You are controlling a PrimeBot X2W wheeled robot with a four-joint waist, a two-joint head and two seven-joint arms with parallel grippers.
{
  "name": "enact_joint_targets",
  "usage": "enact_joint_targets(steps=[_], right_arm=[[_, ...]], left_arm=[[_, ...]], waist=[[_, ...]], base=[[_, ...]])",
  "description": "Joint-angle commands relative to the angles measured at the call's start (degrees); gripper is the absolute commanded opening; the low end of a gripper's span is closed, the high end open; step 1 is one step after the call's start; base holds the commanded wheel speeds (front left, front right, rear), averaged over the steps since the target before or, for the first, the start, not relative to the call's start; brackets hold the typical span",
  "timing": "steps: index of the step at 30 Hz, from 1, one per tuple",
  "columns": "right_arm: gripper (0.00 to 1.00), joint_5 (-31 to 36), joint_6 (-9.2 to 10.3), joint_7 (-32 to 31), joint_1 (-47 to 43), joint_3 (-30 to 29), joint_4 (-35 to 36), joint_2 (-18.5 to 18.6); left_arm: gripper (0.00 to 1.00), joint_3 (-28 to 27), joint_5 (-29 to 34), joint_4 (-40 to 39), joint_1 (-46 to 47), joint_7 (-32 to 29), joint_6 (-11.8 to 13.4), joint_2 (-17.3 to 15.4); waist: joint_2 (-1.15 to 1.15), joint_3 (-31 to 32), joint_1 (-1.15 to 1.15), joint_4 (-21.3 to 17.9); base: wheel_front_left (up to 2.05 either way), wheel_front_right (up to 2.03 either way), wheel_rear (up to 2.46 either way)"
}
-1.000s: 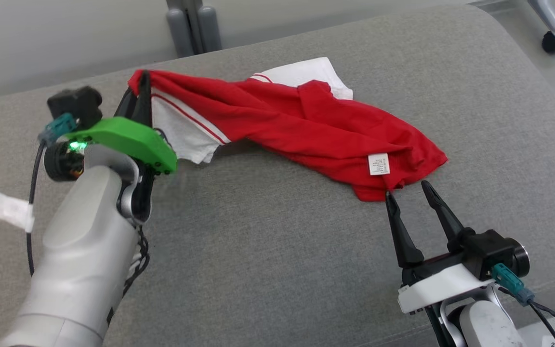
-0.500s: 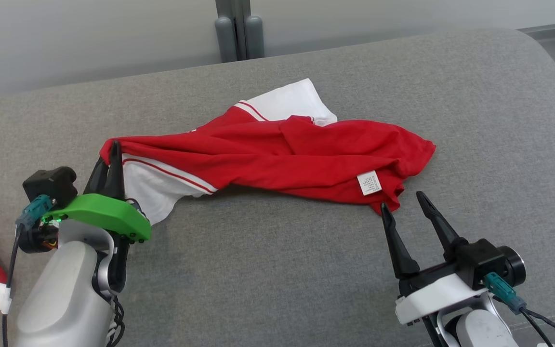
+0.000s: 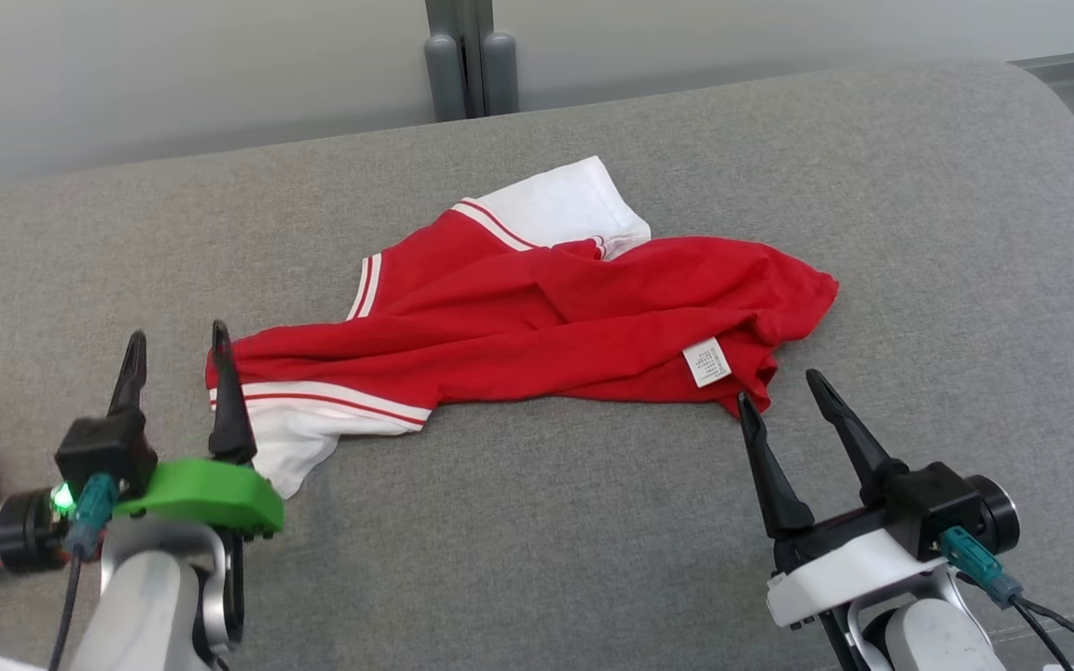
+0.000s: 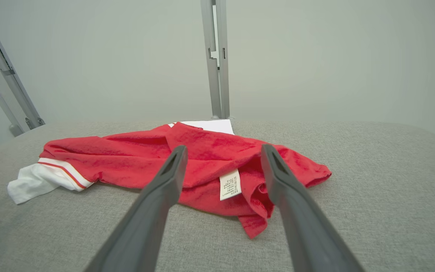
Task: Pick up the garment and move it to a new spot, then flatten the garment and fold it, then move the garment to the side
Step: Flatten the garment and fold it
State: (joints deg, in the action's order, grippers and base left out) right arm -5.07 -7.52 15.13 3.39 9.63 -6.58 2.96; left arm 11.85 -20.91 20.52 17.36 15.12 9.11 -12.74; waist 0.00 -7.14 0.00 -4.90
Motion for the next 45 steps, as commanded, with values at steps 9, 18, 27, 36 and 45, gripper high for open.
enact_joint_targets(steps=[9, 18, 27, 36, 45], right_arm=[[1.0, 0.0, 0.06, 0.0, -1.1, -1.3, 0.4, 0.2], [1.0, -0.1, 0.06, 0.0, 0.8, -0.4, 0.8, 0.4], [1.0, -0.2, 0.07, 0.0, 1.3, -0.6, 0.7, 0.8], [1.0, -0.5, 0.06, 0.0, 0.8, -1.1, 0.8, 0.7], [1.0, -1.5, 0.06, 0.0, 0.3, -3.2, -0.4, 0.8]], left_arm=[[1.0, -0.4, 5.9, -1.1, -12.5, 0.0, -3.8, 4.6], [1.0, -1.7, 8.9, 9.3, -8.8, 0.0, -4.8, 5.6], [0.76, -3.4, 9.4, 16.4, -3.8, 0.0, -6.7, 6.2], [0.0, -4.8, 7.7, 19.3, -3.1, 0.0, -10.1, 7.2], [0.0, -7.4, 7.4, 8.8, -7.3, 0.0, -12.4, 7.7]], waist=[[0.0, -1.2, 0.0, 0.6], [0.0, -2.5, 0.0, -0.3], [0.0, -3.7, 0.0, -0.8], [0.0, -3.1, 0.0, -0.6], [0.0, -2.9, 0.0, 1.8]], base=[[0.0, 0.0, 0.0], [0.0, 0.0, 0.0], [0.0, 0.0, 0.0], [0.0, 0.0, 0.0], [0.0, 0.0, 0.0]])
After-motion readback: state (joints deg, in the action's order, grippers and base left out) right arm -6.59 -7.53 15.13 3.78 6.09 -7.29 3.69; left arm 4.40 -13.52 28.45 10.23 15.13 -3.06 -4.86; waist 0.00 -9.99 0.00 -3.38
